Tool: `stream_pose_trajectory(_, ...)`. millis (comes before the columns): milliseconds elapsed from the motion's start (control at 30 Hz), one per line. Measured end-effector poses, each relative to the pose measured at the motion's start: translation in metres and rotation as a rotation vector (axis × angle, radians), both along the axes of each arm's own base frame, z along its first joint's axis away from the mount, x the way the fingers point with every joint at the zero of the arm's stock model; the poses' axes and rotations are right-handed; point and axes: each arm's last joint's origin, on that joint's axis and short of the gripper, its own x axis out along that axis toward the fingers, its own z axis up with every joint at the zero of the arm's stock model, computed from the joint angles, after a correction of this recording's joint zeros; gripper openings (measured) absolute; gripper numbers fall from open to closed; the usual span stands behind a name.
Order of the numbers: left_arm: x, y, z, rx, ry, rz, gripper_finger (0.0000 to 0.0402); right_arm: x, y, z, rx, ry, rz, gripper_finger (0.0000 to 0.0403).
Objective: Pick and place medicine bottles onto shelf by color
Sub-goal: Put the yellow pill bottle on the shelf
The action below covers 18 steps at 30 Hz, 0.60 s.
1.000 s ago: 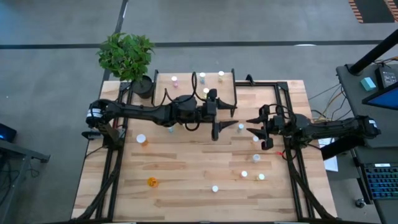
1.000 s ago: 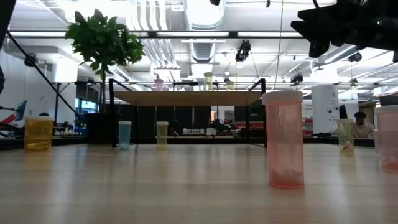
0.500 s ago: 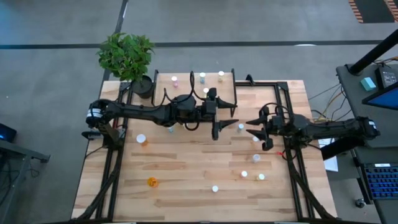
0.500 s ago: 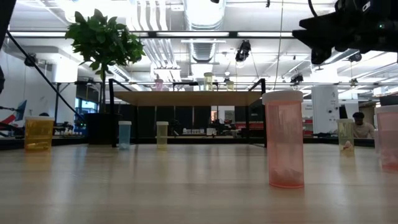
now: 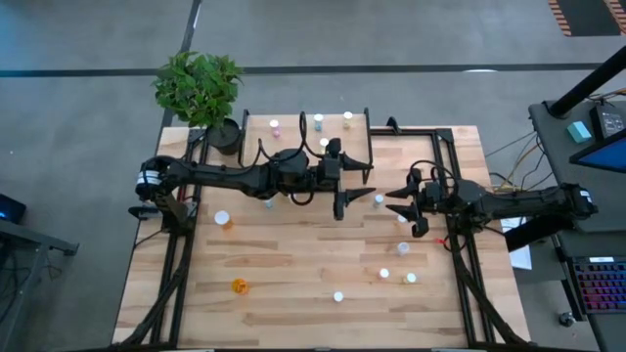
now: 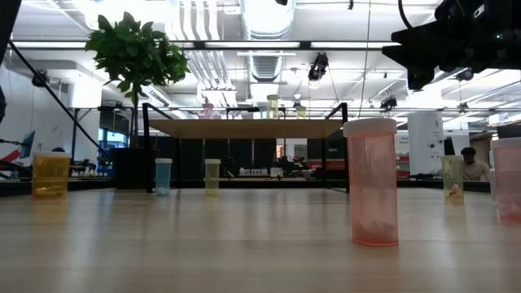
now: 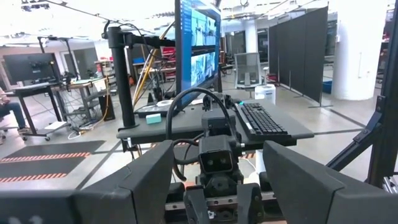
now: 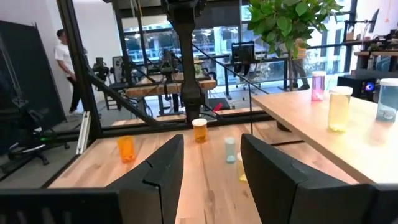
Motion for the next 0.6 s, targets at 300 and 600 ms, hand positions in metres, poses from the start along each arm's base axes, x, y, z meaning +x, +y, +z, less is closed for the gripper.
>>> stream_pose_trajectory(300, -0.0001, 0.0001, 0.0010, -0.001, -0.010, 0.010, 0.0233, 0.0005, 0.0000, -0.0021, 0.001, 0.022, 0.000, 0.0150)
stream_pose_trajectory(600, -0.0004, 0.0018, 0.0021, -0.010, -0.022, 0.073, 0.0233, 0.0006, 0.0000, -0.0010, 0.068, 0.019, 0.008, 0.0150)
